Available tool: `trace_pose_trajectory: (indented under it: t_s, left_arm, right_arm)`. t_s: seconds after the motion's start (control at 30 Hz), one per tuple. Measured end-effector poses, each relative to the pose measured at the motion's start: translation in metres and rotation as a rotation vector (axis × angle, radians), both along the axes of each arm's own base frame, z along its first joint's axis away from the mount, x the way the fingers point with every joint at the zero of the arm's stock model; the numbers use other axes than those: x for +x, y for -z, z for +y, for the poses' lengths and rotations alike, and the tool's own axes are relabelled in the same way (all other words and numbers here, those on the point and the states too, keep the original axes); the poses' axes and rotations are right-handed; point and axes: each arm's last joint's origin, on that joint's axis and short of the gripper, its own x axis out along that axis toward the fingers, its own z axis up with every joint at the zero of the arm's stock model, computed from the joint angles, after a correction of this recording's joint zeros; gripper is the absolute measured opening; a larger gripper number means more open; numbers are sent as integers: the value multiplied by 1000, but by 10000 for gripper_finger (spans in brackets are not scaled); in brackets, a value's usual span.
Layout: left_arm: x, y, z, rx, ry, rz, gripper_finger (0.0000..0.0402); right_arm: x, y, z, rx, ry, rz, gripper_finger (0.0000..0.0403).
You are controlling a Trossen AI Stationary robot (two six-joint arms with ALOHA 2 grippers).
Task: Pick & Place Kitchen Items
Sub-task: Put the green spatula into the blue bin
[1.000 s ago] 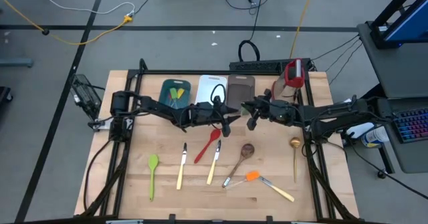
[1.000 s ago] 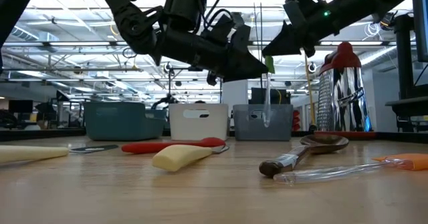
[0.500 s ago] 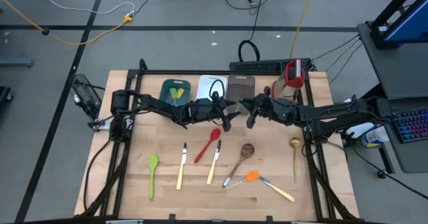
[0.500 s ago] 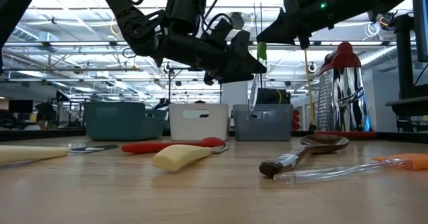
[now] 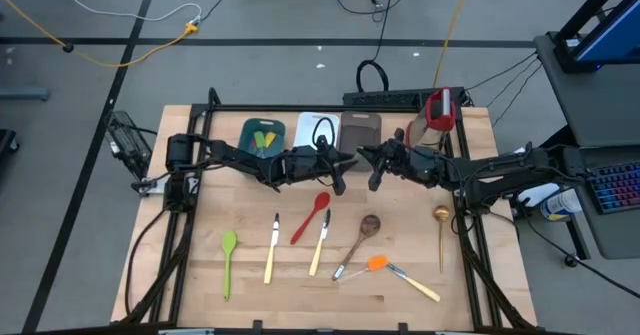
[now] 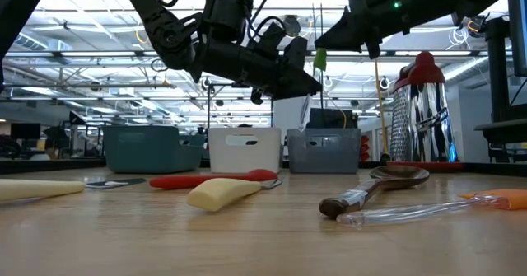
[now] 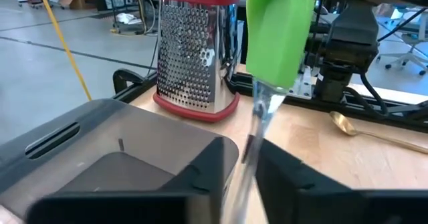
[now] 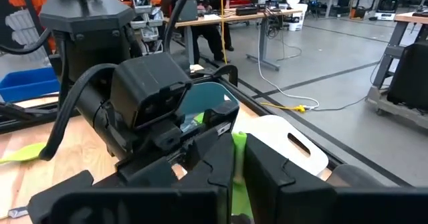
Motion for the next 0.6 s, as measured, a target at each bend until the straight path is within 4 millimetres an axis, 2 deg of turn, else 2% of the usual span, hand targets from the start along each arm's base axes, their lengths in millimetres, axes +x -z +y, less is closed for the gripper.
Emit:
trace_pose_trajectory:
  t_s: [0.13, 0.27, 0.43, 0.6]
  left_arm:
    - [0, 0, -1, 14, 18, 8, 12]
    - [1, 1, -4, 37, 35, 17, 17]
    - [1, 1, -4, 47, 34, 24, 6]
    - [0, 1, -4, 46, 27, 27, 13]
  right_arm:
    - [0, 0, 0, -1, 5, 2, 25]
    - [0, 0, 0, -25, 0, 16, 50]
    - [0, 0, 0, -39, -4, 24, 104]
    - [0, 1, 0, -38, -5, 35, 153]
